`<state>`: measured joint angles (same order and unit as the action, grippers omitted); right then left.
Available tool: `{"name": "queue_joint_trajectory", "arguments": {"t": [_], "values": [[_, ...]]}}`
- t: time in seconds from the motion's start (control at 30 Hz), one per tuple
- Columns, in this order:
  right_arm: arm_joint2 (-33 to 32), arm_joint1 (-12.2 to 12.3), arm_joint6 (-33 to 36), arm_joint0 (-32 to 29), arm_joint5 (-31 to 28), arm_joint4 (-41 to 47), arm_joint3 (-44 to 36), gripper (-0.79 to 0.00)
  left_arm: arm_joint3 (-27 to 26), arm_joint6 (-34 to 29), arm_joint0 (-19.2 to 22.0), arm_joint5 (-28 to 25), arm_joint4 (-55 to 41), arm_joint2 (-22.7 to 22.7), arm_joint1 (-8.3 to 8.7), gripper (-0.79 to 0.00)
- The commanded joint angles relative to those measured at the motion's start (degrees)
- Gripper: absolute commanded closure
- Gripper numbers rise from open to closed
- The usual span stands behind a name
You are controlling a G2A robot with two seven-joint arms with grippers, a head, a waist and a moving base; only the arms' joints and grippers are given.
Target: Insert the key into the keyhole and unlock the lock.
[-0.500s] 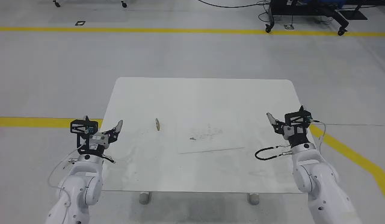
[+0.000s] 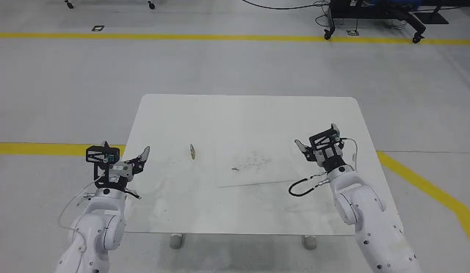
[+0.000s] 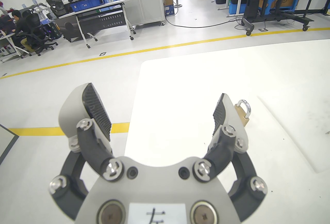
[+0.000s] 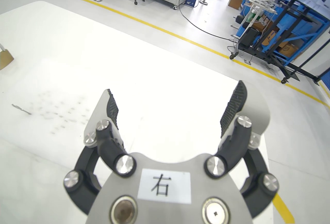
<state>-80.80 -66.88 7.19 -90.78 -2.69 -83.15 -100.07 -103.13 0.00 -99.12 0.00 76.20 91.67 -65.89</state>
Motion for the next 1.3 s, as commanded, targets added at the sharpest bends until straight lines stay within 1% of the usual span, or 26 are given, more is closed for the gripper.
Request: {"name": "queue_joint_trajectory", "arguments": {"t": [0.0,0.3,0.33,0.37,0.47,0.57,0.77,0.87,1.03,1.17,1.27], "values": [[-0.1,0.0,0.0,0.0,0.2,0.3,0.0,-0.785,0.0,0.0,0.0,0.0,0.0,0.0,0.0,-0.785],[-0.1,0.0,0.0,0.0,0.2,0.3,0.0,-0.785,0.0,0.0,0.0,0.0,0.0,0.0,0.0,-0.785],[-0.4,0.0,0.4,-0.1,0.6,0.1,0.9,-0.785,0.0,0.0,0.0,0.0,0.0,0.0,0.0,-0.785],[-0.2,0.0,0.4,0.2,-0.4,0.3,1.6,-0.785,0.0,0.0,0.0,0.0,0.0,0.0,0.0,-0.785],[0.9,0.1,0.8,3.1,-8.6,2.2,6.1,-0.785,0.0,0.0,0.0,0.0,0.0,0.0,0.0,-0.785],[4.1,-0.2,1.7,7.6,-14.2,3.4,11.0,-0.785,0.0,0.0,0.0,0.0,0.0,0.0,0.0,-0.785],[11.9,-1.5,1.0,15.3,-20.3,3.4,19.6,-0.785,0.0,0.0,0.0,0.0,0.0,0.0,0.0,-0.785],[15.6,-2.3,0.1,18.6,-22.1,3.1,23.4,-0.785,0.0,0.0,0.0,0.0,0.0,0.0,0.0,-0.785],[19.8,-3.4,-4.0,22.6,-26.6,4.7,29.2,-0.785,0.0,0.0,0.0,0.0,0.0,0.0,0.0,-0.785],[21.5,-3.7,-8.9,25.3,-34.5,4.9,33.3,-0.785,0.0,0.0,0.0,0.0,0.0,0.0,0.0,-0.785],[23.5,-3.6,-14.1,27.5,-42.1,1.6,35.8,-0.785,0.0,0.0,0.0,0.0,0.0,0.0,0.0,-0.785]]}}
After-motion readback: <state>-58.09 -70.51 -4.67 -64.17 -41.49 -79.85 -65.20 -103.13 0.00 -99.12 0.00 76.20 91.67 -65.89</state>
